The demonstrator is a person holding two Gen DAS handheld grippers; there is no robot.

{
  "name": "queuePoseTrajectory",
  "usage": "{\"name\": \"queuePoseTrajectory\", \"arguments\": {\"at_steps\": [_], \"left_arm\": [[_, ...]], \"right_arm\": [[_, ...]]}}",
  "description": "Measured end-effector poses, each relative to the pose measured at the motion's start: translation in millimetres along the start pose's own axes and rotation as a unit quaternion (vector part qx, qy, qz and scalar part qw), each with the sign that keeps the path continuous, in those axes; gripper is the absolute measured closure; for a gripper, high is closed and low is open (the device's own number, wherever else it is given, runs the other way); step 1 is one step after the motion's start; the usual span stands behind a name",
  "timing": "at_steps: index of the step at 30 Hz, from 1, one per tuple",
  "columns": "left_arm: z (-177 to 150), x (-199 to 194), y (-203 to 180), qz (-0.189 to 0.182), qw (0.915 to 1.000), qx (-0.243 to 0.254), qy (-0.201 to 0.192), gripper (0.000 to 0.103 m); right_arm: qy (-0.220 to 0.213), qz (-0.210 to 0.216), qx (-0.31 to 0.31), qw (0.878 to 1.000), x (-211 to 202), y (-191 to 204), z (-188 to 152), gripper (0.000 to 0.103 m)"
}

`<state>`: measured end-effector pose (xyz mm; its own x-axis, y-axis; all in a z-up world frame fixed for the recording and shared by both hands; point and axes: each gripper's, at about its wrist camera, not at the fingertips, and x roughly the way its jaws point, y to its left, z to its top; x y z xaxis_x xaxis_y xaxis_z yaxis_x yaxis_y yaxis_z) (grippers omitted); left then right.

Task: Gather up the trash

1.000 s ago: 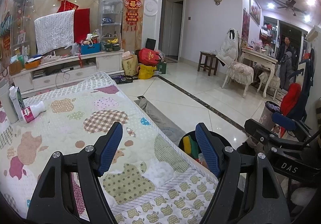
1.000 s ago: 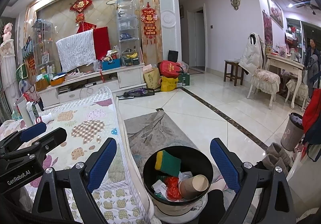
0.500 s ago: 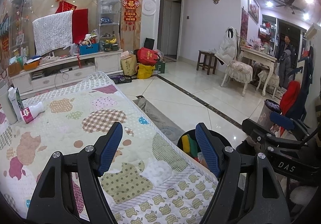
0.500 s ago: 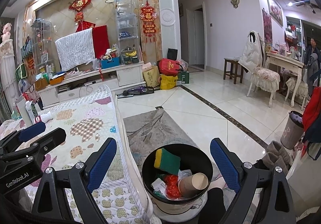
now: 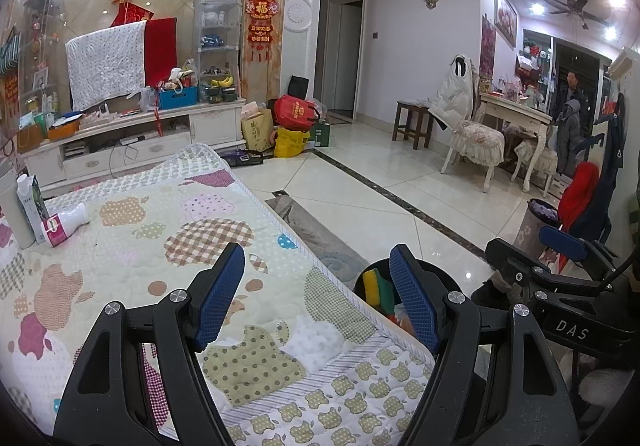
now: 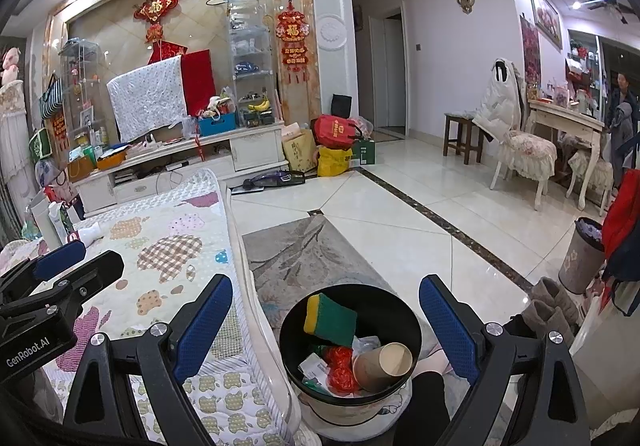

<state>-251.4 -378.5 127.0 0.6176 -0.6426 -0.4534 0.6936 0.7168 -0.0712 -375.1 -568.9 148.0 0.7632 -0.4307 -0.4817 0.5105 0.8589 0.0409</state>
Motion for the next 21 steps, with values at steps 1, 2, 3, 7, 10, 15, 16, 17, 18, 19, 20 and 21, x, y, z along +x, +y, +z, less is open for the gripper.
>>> {"name": "queuePoseTrajectory", "arguments": {"at_steps": [1, 2, 3, 7, 10, 15, 16, 17, 18, 19, 20, 21], "left_arm": [[-0.1, -0.4, -0.7, 0.001, 1.0, 0.001, 0.0, 0.028], [0.0, -0.6, -1.1, 0.001, 1.0, 0.002, 0.0, 0.028], [0.2, -0.6, -1.1, 0.001, 1.0, 0.002, -0.001, 0.028], [1.0, -1.2, -1.9, 0.002, 1.0, 0.006, -0.006, 0.029], [0.3, -1.0, -3.4, 0.004, 0.9998, 0.014, -0.013, 0.029], [-0.9, 0.3, -4.0, 0.005, 0.9997, 0.02, -0.014, 0.028], [-1.0, 0.4, -4.0, 0.006, 0.9997, 0.02, -0.014, 0.028], [-1.0, 0.4, -3.7, 0.006, 0.9997, 0.019, -0.014, 0.028], [-1.1, 0.9, -3.3, 0.006, 0.9998, 0.018, -0.012, 0.029], [-1.0, 1.9, -2.4, 0.003, 0.9999, 0.014, -0.008, 0.029], [-0.8, 1.5, -2.0, 0.003, 0.9999, 0.012, -0.006, 0.028], [-0.6, 1.9, -1.5, 0.003, 0.9999, 0.01, -0.004, 0.029]], "right_arm": [[0.0, 0.0, 0.0, 1.0, 0.0, 0.0, 0.1, 0.01], [0.0, 0.0, 0.0, 1.0, 0.1, -0.4, -0.3, 0.01], [0.0, 0.001, 0.001, 1.0, 0.0, -0.1, 0.2, 0.01], [0.001, 0.0, 0.0, 1.0, 0.4, -0.4, -0.3, 0.01], [0.002, -0.001, 0.002, 1.0, 1.3, -1.0, -1.5, 0.01], [0.003, -0.002, 0.002, 1.0, 2.3, -1.4, -2.8, 0.01], [0.003, -0.002, 0.002, 1.0, 2.2, -1.4, -2.8, 0.01], [0.004, -0.001, 0.001, 1.0, 3.0, -1.8, -3.6, 0.01], [0.006, -0.002, 0.0, 1.0, 3.7, -2.3, -4.5, 0.01], [0.006, -0.002, 0.0, 1.0, 4.0, -2.4, -5.6, 0.01], [0.007, -0.002, -0.001, 1.0, 4.4, -2.9, -5.8, 0.01], [0.007, -0.002, 0.0, 1.0, 5.0, -3.3, -5.4, 0.01]]}}
